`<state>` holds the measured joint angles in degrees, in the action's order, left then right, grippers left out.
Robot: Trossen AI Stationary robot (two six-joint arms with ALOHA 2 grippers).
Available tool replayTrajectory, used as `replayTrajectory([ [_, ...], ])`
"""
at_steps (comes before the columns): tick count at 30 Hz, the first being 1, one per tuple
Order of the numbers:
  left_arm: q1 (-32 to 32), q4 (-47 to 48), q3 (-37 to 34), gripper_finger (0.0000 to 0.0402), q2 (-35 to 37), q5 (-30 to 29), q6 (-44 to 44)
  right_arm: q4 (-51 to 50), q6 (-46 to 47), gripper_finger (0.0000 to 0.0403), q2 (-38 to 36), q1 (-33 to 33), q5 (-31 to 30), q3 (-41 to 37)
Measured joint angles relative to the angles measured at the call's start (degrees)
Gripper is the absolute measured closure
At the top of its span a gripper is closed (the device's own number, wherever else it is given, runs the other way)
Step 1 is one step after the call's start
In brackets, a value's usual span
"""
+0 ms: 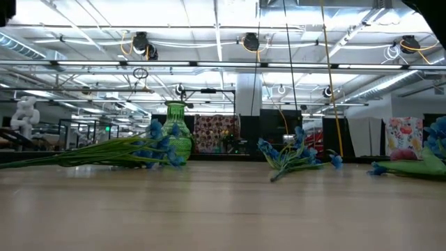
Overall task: Sort flowers into vase by color
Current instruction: Put the left red flower into the yellow vase
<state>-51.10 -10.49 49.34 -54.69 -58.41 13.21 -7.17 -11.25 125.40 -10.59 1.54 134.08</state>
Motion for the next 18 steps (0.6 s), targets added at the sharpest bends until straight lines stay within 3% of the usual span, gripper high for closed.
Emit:
replayTrajectory([
  [9,0.12,-1.78,0.0,0.0202,-0.45,0.32,2.45,-1.25,-0.2,0.0401,0.0,0.0,-0.18,0.02],
  [18,-1.43,-1.89,0.0,0.0309,0.08,0.08,3.11,-1.89,-0.2,0.0401,0.0,-0.02,-1.28,0.09],
])
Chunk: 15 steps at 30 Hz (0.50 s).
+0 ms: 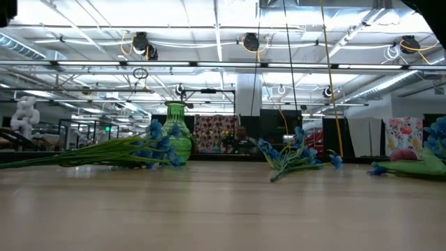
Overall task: Sort flowers into vase by color
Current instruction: Put the left red flower into the yellow vase
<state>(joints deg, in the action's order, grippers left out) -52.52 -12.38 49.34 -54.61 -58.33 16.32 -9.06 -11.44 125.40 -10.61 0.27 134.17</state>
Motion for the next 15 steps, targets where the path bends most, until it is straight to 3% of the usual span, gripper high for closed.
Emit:
replayTrajectory([
  [6,-0.86,0.15,0.0,0.0388,0.44,-0.86,0.73,-0.89,0.11,0.0401,0.0,-0.11,0.14,0.02],
  [11,-1.19,1.55,0.0,0.038,0.48,-3.25,0.72,-3.43,1.71,0.0384,-0.07,-0.04,-0.28,0.13],
  [15,-1.33,4.15,-0.02,0.0381,1.27,-4.66,-0.73,-9.72,3.24,0.0339,-1.5,0.06,-2.2,0.13],
])
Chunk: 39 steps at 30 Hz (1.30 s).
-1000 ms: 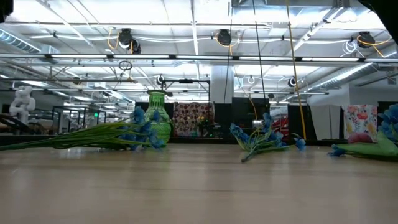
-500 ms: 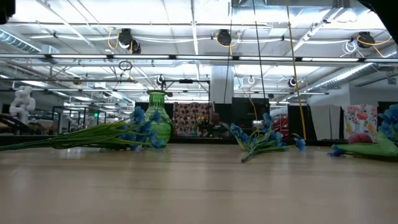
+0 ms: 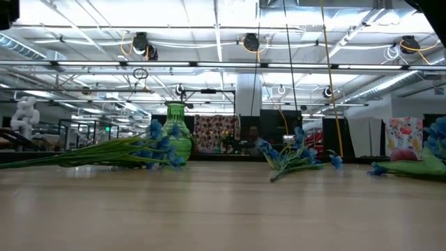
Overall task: Sort flowers into vase by color
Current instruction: Put the left red flower into the yellow vase
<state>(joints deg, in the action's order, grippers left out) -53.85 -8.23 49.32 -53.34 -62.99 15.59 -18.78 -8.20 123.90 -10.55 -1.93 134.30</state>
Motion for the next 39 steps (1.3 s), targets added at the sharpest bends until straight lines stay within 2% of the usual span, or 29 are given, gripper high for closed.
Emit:
replayTrajectory([
  [4,-1.38,1.53,0.03,0.0387,1.45,-0.06,-0.72,-8.65,0.26,0.0276,-2.74,0.02,-3.12,-0.14],
  [8,-3.32,3.53,0.04,0.0388,2.74,-0.65,-2.22,-16.11,1.25,0.0221,-5.03,0.14,-3.24,-0.14],
  [14,-6.34,6.05,0.04,0.0389,3.7,-4.74,-3.27,-29.92,1.13,0.0169,-6.63,0.58,-7.55,-0.11],
  [18,-7.87,6.32,0.04,0.0389,3.82,-7.08,-3.25,-35.4,1.15,0.0159,-6.49,2.05,-8.8,-0.57],
  [24,-8.72,6.43,0.04,0.0389,3.89,-7.78,-3.25,-34.95,1.53,0.016,-6.38,7.07,-8.79,-6.17],
  [30,-8.91,7.5,0.04,0.0389,3.89,-9.83,-3.27,-25.79,-0.2,0.016,-6.63,12.51,-8.0,-14.11],
  [35,-8.87,7.52,0.04,0.0382,3.89,-10.4,-3.27,-20.0,-2.61,0.0161,-6.39,15.54,-3.88,-20.73],
  [39,-8.87,7.53,0.04,0.038,3.89,-10.4,-3.25,-19.99,-1.13,0.0161,-6.48,17.11,-3.7,-24.74],
])
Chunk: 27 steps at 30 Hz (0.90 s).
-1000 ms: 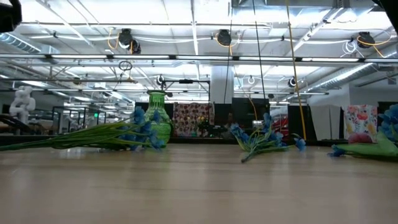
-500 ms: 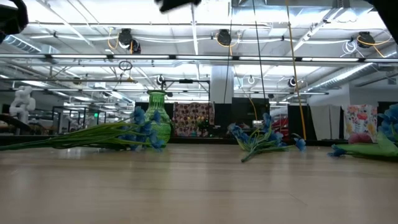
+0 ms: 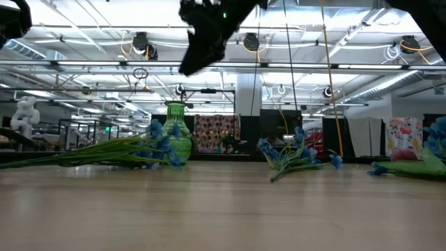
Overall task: Sort flowers into vase by color
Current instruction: Put the left red flower into the yellow vase
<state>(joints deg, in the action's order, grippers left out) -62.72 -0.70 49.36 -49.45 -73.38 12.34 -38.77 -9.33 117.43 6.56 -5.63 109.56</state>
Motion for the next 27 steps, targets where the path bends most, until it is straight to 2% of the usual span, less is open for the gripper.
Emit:
replayTrajectory([
  [14,0.0,0.42,0.0,0.0378,0.09,-0.88,-0.02,2.26,3.62,0.0161,-5.51,2.43,2.97,-13.68],
  [21,-0.14,-0.75,0.0,0.0377,1.0,-3.96,-1.1,6.54,7.95,0.0161,-5.68,1.22,2.67,-14.44],
  [27,-5.35,-0.8,1.35,0.0377,2.81,0.61,-6.05,8.83,8.68,0.0161,-5.68,-0.09,2.67,-14.44],
])
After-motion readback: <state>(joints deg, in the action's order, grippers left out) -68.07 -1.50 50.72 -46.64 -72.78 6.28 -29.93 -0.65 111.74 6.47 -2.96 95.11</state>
